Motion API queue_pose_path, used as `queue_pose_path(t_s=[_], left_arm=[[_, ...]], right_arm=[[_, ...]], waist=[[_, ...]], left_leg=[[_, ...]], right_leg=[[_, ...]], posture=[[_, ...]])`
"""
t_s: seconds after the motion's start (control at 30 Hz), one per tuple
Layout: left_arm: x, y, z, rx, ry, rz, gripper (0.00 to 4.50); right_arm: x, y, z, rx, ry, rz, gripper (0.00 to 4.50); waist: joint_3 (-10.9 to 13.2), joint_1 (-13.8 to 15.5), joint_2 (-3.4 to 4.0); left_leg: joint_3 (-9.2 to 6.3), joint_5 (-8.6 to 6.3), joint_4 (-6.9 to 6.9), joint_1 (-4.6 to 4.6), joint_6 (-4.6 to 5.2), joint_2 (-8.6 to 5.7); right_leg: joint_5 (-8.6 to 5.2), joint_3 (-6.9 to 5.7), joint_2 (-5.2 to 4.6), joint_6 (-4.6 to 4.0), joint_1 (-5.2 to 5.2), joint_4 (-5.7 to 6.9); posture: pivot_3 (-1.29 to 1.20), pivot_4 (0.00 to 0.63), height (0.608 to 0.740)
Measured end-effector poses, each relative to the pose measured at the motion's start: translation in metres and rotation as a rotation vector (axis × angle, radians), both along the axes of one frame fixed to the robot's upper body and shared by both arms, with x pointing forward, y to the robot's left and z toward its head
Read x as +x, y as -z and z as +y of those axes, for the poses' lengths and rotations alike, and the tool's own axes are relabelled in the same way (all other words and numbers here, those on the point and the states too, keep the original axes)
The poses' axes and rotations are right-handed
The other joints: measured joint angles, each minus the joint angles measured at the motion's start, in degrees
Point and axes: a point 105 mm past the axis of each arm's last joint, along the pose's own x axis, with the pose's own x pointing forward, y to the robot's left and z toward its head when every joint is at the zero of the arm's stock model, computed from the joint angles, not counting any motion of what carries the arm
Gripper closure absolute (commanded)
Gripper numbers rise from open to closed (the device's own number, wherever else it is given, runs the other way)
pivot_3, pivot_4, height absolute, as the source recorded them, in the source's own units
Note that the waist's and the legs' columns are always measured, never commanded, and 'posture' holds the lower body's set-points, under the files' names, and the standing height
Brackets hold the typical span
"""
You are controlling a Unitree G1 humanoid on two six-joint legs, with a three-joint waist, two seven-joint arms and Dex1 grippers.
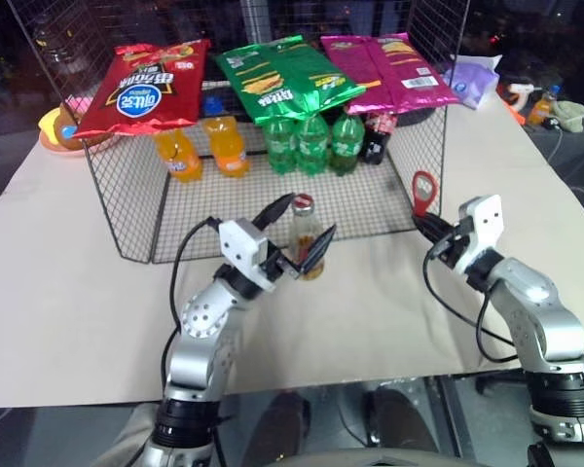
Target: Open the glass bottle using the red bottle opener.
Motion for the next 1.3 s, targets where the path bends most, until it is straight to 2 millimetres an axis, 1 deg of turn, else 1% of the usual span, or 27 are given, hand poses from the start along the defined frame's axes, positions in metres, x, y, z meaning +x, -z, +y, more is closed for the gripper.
queue_pose_path(t_s=[0.4,0.63,0.73,0.77,0.97,1.3], left_arm=[[-0.0045,0.0007,-0.0082,-0.003,0.056,-0.002,0.01],[-0.0067,0.0013,-0.0057,-0.009,0.042,-0.014,0.01],[-0.0068,0.0007,-0.0036,-0.008,0.035,-0.021,0.71],[-0.0065,0.0004,-0.0024,-0.008,0.03,-0.023,1.13],[-0.0057,-0.0009,0.0004,-0.01,0.016,-0.03,1.13],[-0.0058,-0.0037,-0.0003,-0.014,0.018,-0.047,1.13]], right_arm=[[-0.0008,0.0,0.0028,-0.005,-0.02,-0.003,4.5],[0.0005,0.0003,0.0025,-0.005,-0.021,0.0,4.5],[0.0018,0.0011,0.0023,-0.006,-0.02,0.004,4.5],[0.0021,0.0008,0.0023,-0.007,-0.02,0.003,4.5],[0.0027,-0.0001,0.0029,-0.01,-0.023,0.0,4.5],[0.004,0.0011,0.0031,-0.013,-0.032,0.004,4.5]], waist=[[0.0,0.0,0.0],[0.0,0.0,0.0],[0.0,0.0,0.0],[0.0,0.0,0.0],[0.0,0.0,0.0],[0.0,0.0,0.0]], left_leg=[[0.0,0.0,0.0,0.01,0.0,0.0],[0.0,0.0,0.0,0.01,0.0,0.0],[0.0,0.0,0.0,0.01,0.0,0.0],[0.0,0.0,0.0,0.01,0.0,0.0],[0.0,0.0,0.0,0.01,0.0,0.0],[0.0,0.0,0.0,0.01,0.0,-0.01]], right_leg=[[0.0,0.0,0.0,0.0,0.01,0.0],[0.0,0.0,0.0,0.0,0.01,0.0],[0.0,0.0,0.0,0.0,0.01,0.0],[0.0,0.0,0.01,0.0,0.01,0.0],[0.0,0.0,0.0,0.0,0.01,-0.01],[0.0,0.0,0.01,0.0,0.01,0.0]], posture=[[0.0,0.15,0.74],[0.0,0.15,0.74],[0.0,0.15,0.74],[0.0,0.15,0.74],[0.0,0.15,0.74],[0.0,0.15,0.74]])
